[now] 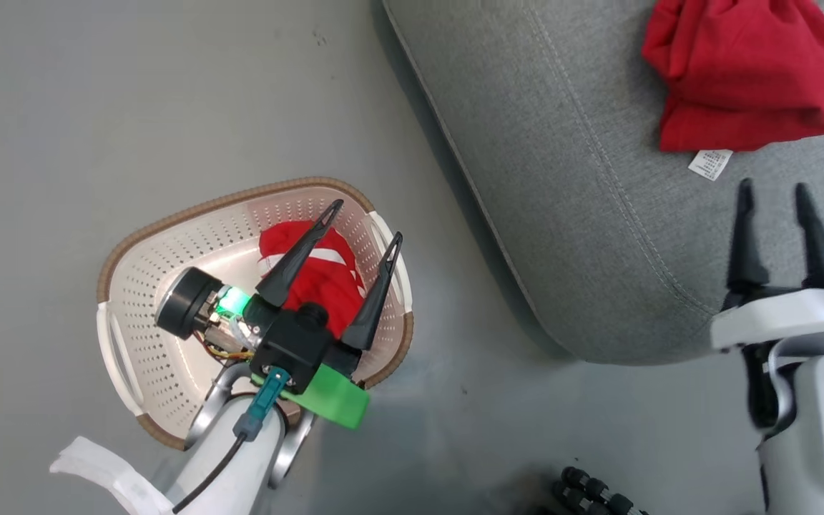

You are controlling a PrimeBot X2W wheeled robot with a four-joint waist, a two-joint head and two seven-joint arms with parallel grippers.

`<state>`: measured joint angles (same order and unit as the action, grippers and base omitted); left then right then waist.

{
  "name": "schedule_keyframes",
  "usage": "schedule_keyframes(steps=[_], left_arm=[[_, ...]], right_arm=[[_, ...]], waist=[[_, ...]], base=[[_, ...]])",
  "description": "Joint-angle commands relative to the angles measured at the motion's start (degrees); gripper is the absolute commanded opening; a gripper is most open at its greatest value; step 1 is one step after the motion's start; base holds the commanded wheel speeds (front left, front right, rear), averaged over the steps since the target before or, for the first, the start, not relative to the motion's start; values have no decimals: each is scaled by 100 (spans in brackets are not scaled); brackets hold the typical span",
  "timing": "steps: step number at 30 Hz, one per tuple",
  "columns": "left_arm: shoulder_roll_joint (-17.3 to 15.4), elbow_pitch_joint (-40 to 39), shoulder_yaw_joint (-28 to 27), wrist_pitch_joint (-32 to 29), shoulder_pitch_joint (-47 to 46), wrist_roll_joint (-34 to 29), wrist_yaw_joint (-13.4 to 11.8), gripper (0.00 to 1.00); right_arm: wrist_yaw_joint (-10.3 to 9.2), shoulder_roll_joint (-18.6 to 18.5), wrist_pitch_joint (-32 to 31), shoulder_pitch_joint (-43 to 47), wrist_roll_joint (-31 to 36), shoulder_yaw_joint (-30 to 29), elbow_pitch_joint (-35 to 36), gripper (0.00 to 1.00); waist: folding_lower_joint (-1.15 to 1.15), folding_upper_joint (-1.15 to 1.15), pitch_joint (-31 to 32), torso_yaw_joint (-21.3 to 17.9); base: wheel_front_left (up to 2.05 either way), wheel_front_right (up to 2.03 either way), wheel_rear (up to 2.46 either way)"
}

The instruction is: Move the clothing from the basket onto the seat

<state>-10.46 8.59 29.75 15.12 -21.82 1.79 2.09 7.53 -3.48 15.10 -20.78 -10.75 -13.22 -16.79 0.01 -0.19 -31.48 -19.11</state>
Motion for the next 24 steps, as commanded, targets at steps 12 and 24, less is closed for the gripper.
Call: schedule_keyframes(steps=[12, 24], left_arm=[[586, -31, -457, 5, 834, 512, -113, 100], [748, -265, -1417, 5, 2016, 717, -381, 100]], right_arm=[[-8, -84, 8, 816, -106, 2084, 764, 100], [-8, -192, 8, 1570, -119, 2528, 1150, 100]], waist=[[-1, 19, 1672, 1131], [-1, 19, 2831, 2240]], base=[[0, 0, 0], [0, 0, 0]])
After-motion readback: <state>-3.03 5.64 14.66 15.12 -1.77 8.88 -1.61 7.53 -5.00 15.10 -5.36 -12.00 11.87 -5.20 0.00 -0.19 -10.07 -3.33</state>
